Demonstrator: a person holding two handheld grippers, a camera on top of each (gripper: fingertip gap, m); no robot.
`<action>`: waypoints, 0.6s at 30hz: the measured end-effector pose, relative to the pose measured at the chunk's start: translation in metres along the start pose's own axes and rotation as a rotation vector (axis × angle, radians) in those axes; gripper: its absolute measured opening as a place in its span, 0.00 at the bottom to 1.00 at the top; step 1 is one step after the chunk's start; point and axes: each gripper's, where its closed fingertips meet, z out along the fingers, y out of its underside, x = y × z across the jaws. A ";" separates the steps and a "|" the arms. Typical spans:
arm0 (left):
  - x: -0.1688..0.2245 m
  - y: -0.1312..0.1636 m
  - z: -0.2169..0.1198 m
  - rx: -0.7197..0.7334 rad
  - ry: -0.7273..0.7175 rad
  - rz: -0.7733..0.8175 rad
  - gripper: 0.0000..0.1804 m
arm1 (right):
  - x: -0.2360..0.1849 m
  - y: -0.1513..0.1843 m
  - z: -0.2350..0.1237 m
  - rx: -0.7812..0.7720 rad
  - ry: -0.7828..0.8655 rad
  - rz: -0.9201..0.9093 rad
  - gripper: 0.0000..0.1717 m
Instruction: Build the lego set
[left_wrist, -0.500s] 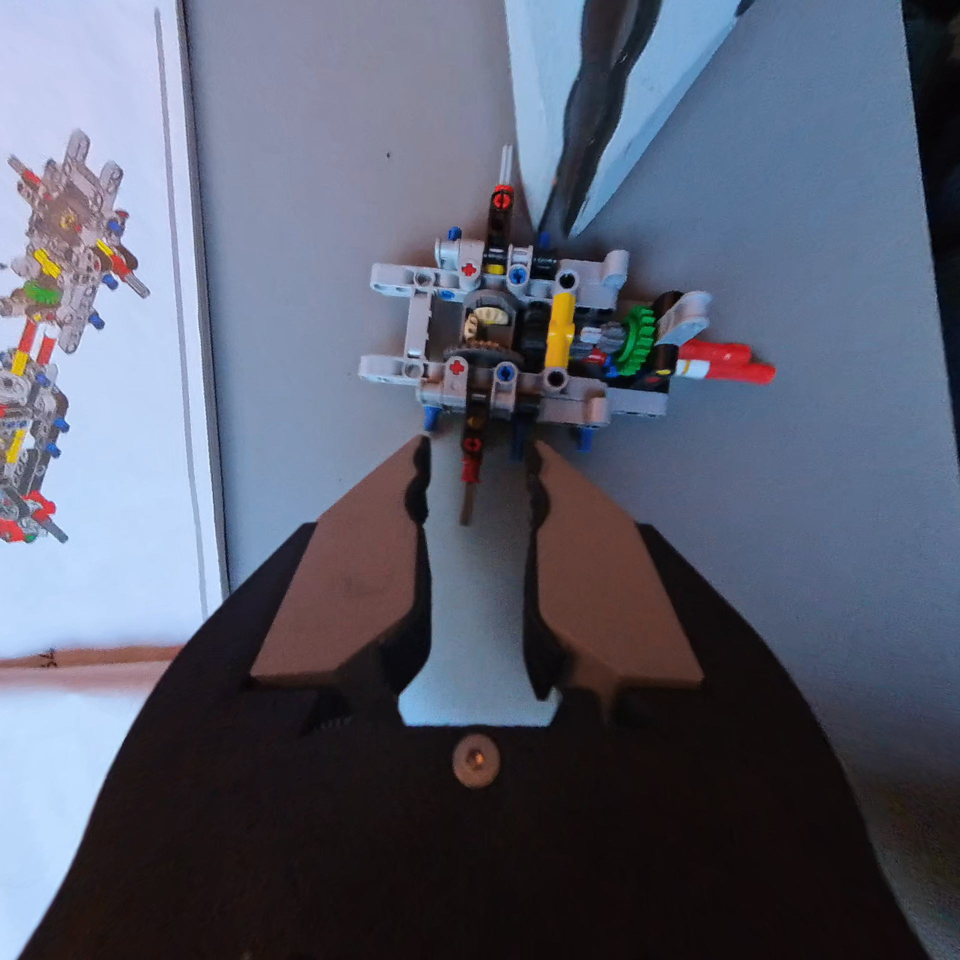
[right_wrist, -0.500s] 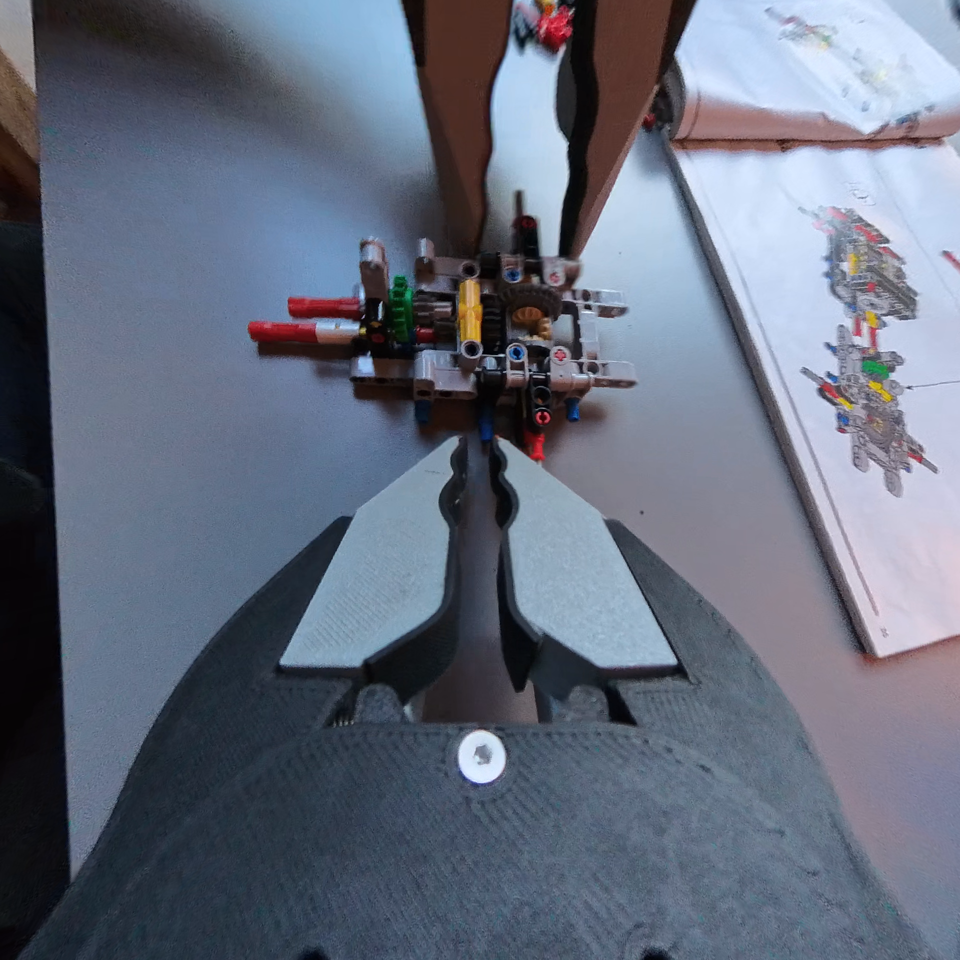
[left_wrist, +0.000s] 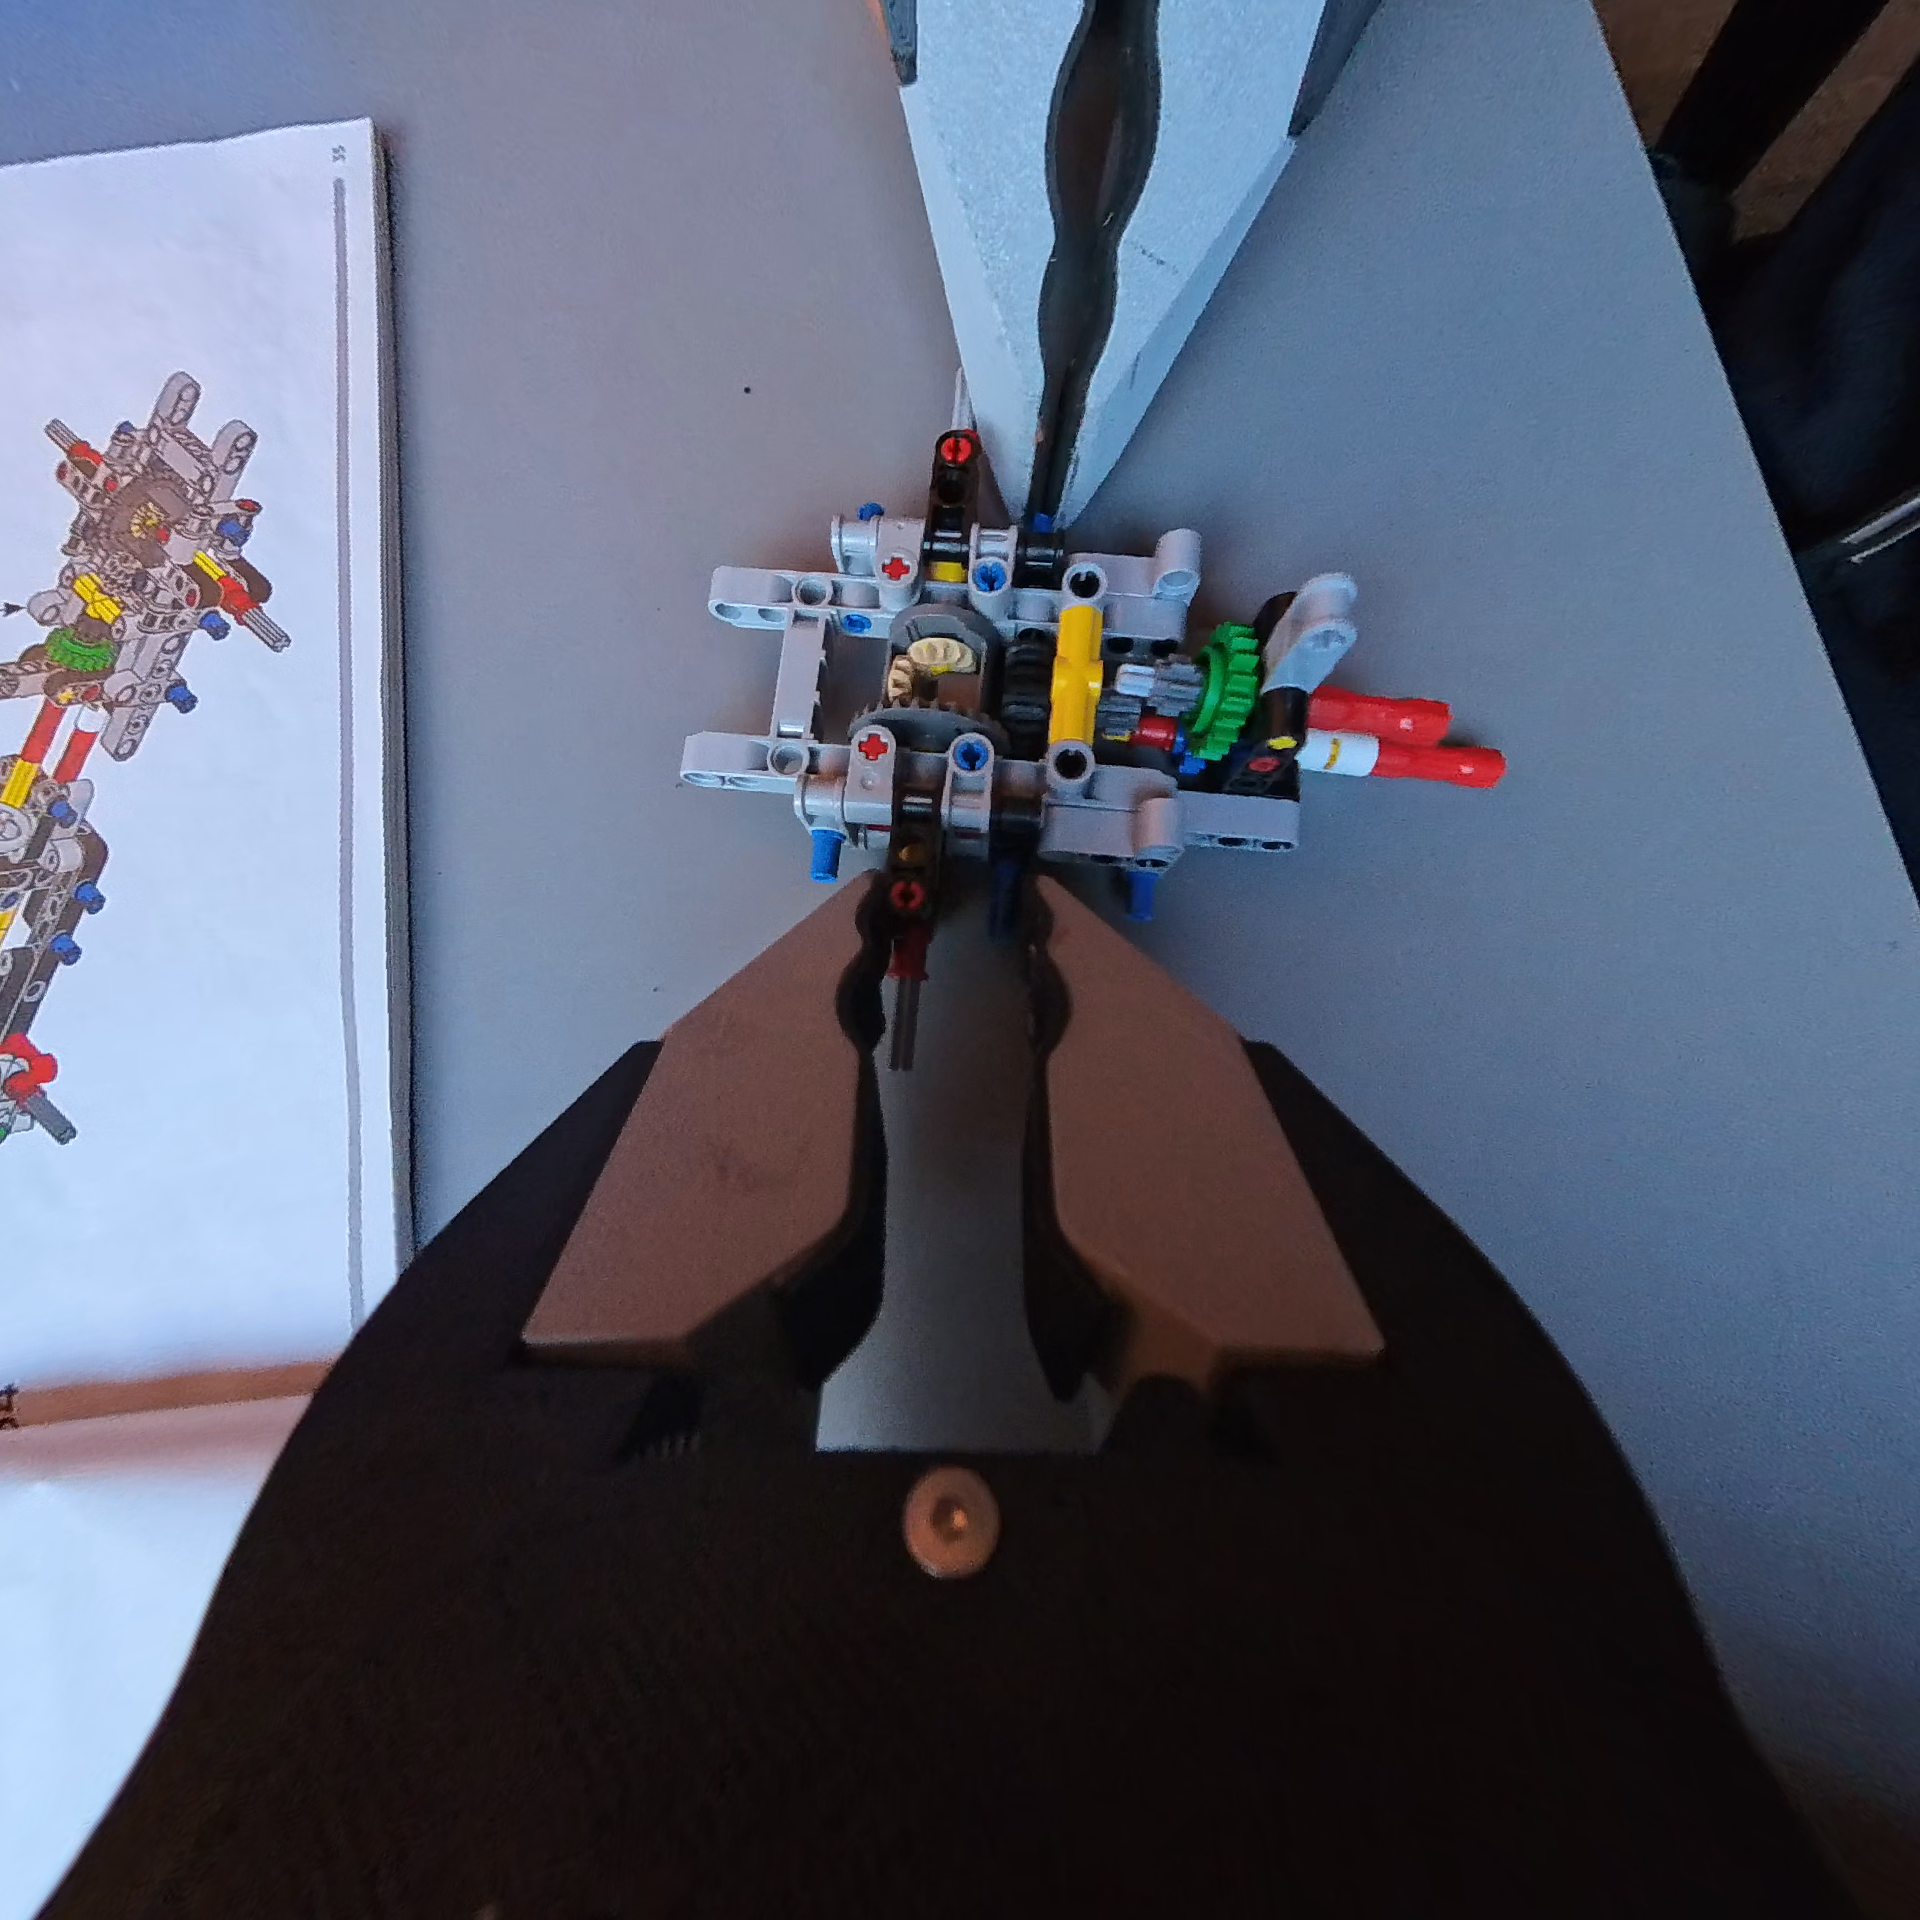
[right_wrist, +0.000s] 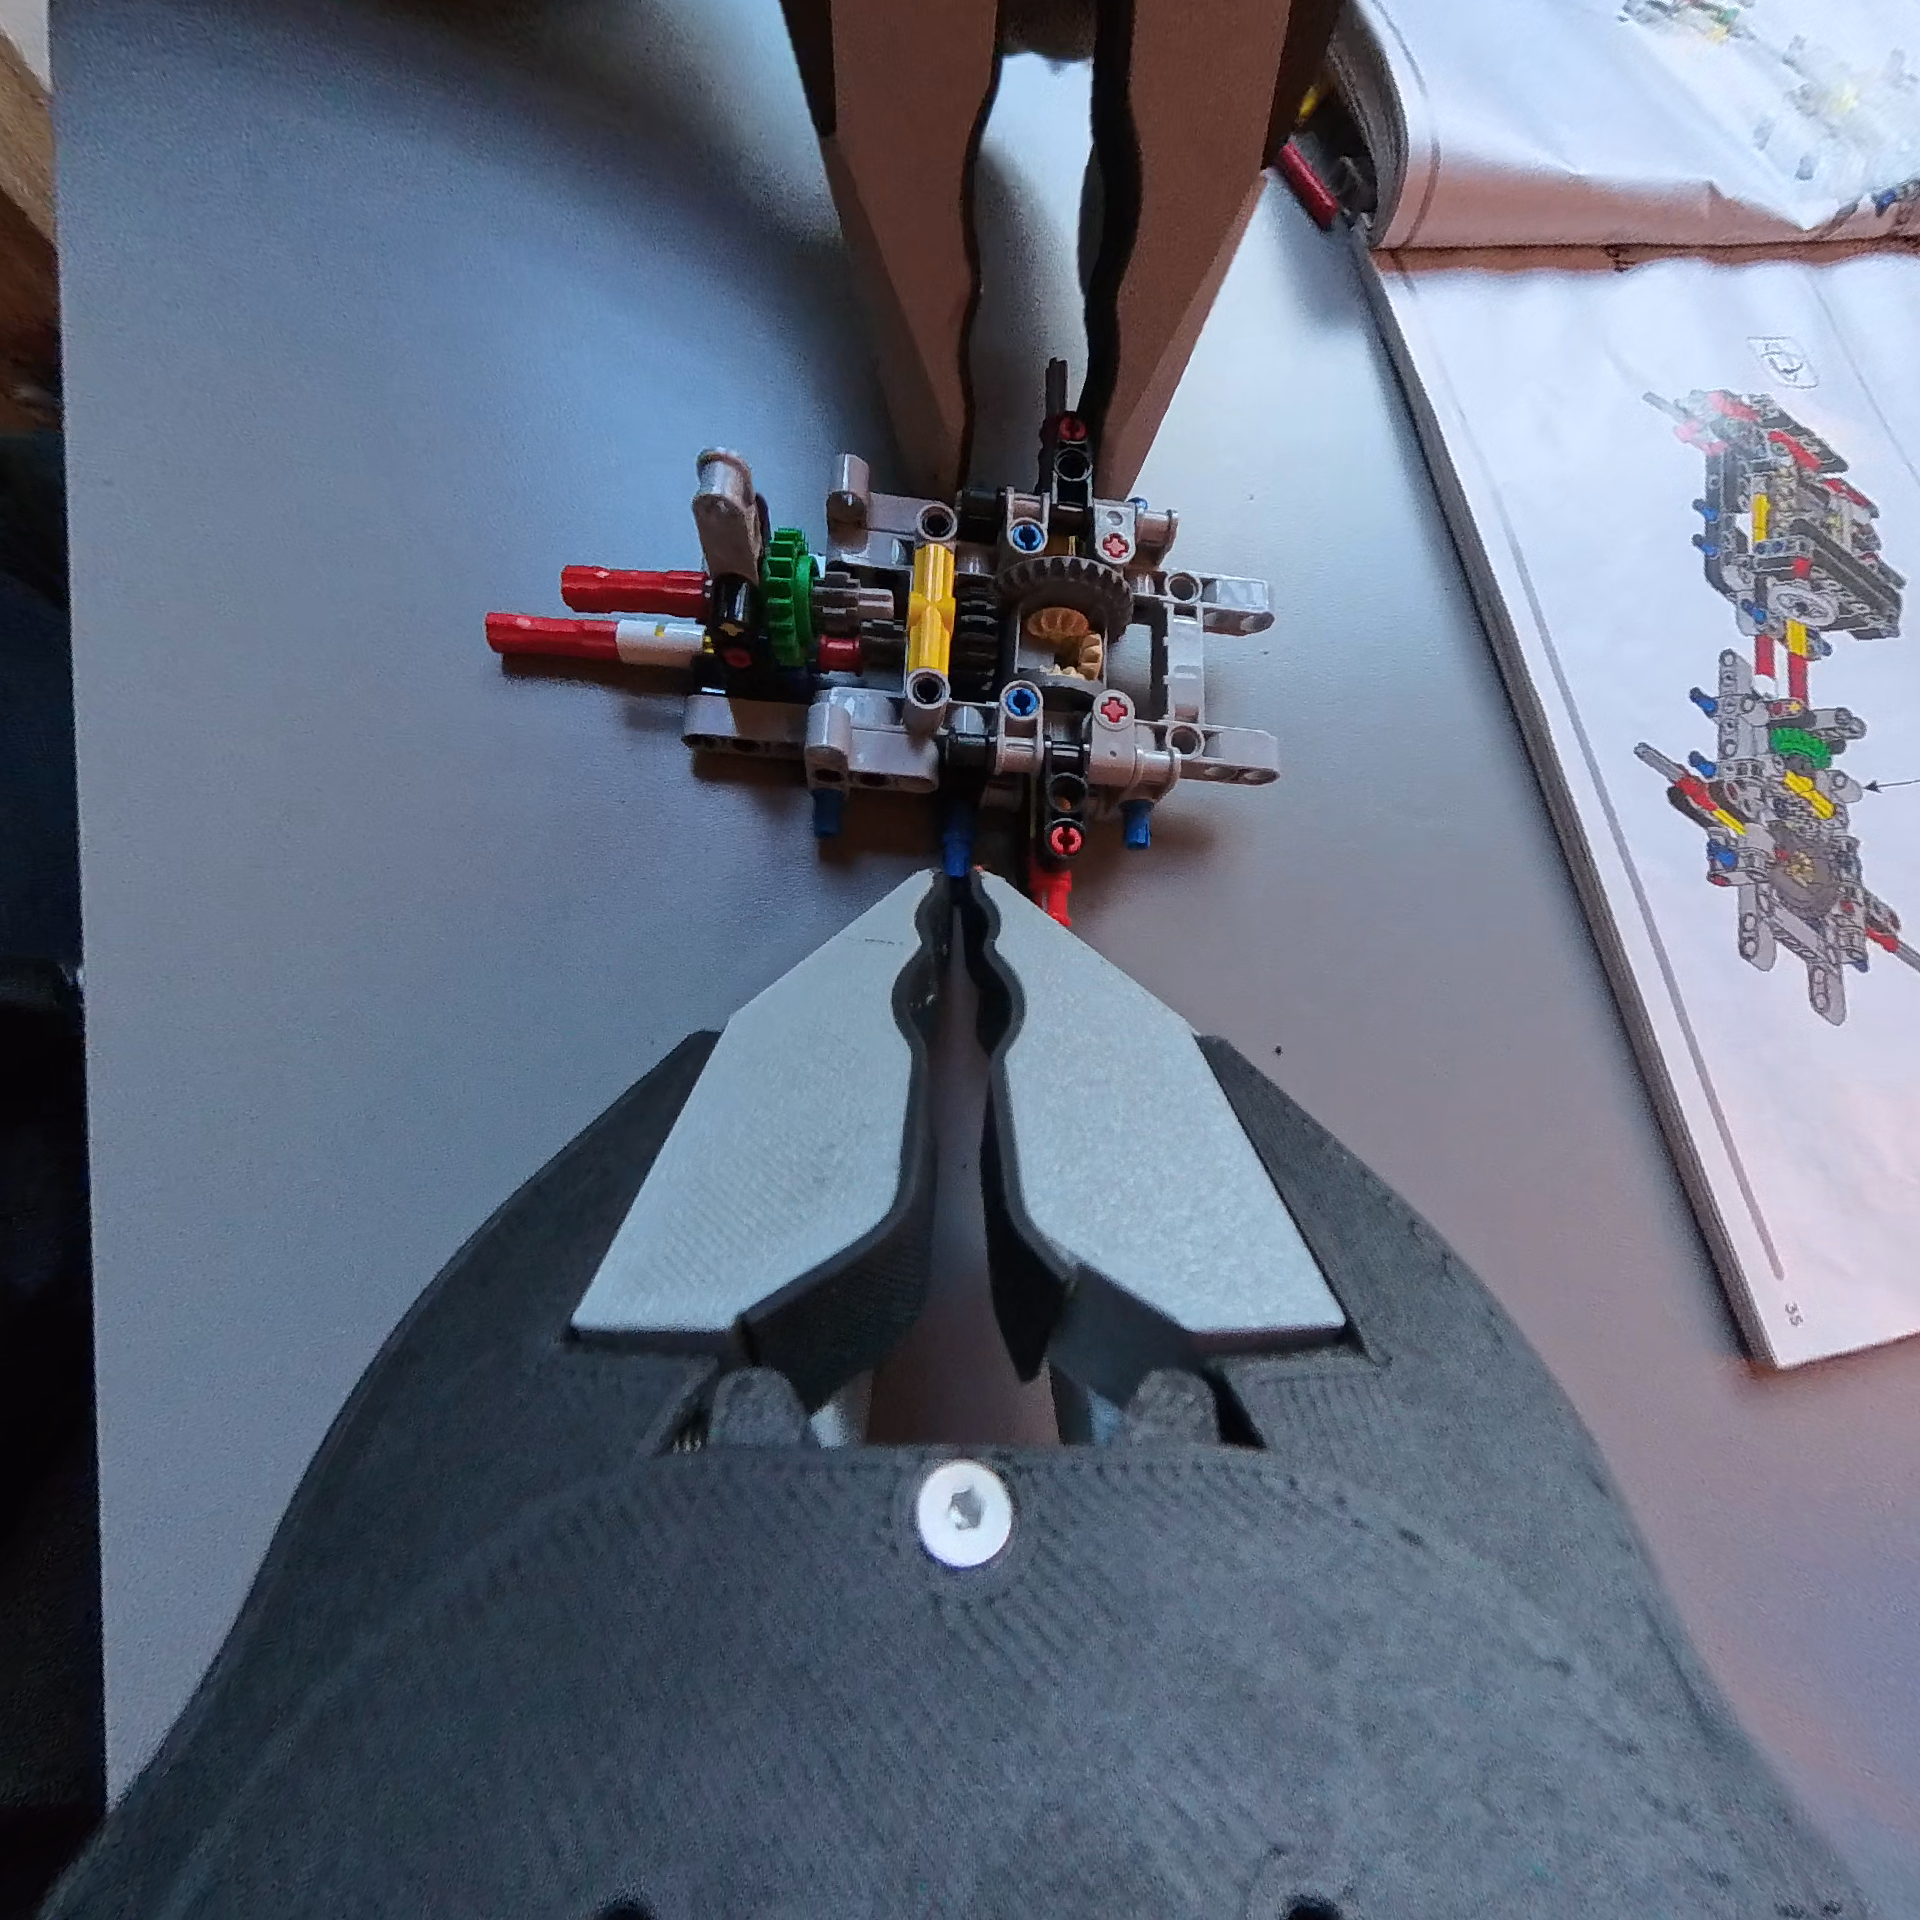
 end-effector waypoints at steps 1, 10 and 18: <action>0.000 0.000 0.000 0.008 -0.005 -0.001 0.11 | -0.001 0.000 0.000 -0.001 -0.011 -0.004 0.00; 0.003 0.001 -0.001 0.014 -0.021 -0.034 0.11 | -0.005 -0.006 0.006 0.010 -0.010 -0.052 0.00; -0.007 -0.001 0.000 0.018 -0.094 -0.153 0.11 | 0.010 -0.006 0.004 0.007 0.006 0.068 0.00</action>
